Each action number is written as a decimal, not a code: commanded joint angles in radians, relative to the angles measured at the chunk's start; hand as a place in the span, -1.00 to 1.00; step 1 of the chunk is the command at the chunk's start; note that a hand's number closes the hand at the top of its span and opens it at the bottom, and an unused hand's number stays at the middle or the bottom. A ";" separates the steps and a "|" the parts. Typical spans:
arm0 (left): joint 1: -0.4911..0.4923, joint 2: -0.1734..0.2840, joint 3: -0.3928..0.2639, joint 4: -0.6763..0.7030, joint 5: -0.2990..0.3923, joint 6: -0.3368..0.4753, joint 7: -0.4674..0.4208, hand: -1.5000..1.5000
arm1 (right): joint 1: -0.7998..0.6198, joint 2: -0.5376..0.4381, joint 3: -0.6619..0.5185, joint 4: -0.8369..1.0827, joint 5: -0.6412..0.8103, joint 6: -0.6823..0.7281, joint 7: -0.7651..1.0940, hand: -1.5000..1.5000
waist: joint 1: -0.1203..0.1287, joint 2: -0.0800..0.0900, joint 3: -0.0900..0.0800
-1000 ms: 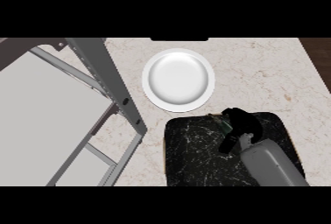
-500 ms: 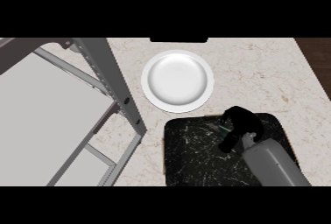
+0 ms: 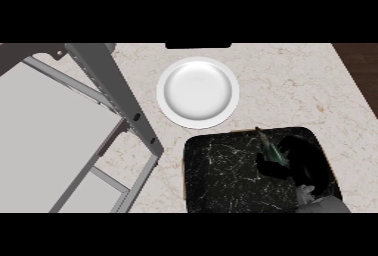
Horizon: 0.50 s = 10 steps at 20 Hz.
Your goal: Pick the eggplant from the tray and place it in the plate
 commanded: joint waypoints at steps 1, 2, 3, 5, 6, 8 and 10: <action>0.003 -0.012 0.001 0.021 -0.010 0.000 -0.027 0.00 | 0.175 -0.037 0.037 -0.205 0.153 -0.125 0.081 1.00 | -0.005 0.007 0.003; -0.040 -0.025 -0.019 -0.024 -0.016 0.023 0.055 0.00 | 0.173 -0.020 0.038 -0.221 0.175 -0.172 0.064 1.00 | 0.004 0.008 0.004; -0.022 -0.027 -0.008 0.019 -0.010 0.002 0.002 0.00 | 0.232 0.017 0.088 -0.265 0.219 -0.211 0.081 1.00 | 0.006 0.010 0.004; -0.004 -0.050 -0.043 -0.073 -0.035 0.035 0.052 0.00 | 0.231 -0.027 0.099 -0.426 0.260 -0.077 0.166 1.00 | 0.016 0.009 0.004; -0.009 -0.033 -0.018 -0.023 -0.021 0.005 0.037 0.00 | 0.266 -0.020 0.109 -0.450 0.287 -0.112 0.158 1.00 | 0.018 0.011 0.004; -0.036 -0.003 0.019 0.004 -0.003 -0.017 0.041 0.00 | 0.264 -0.001 0.160 -0.556 0.370 -0.047 0.227 1.00 | 0.018 0.011 0.004; -0.019 -0.064 -0.024 0.023 -0.059 0.033 -0.014 0.00 | 0.292 -0.018 0.174 -0.616 0.426 -0.050 0.214 1.00 | 0.018 0.012 0.004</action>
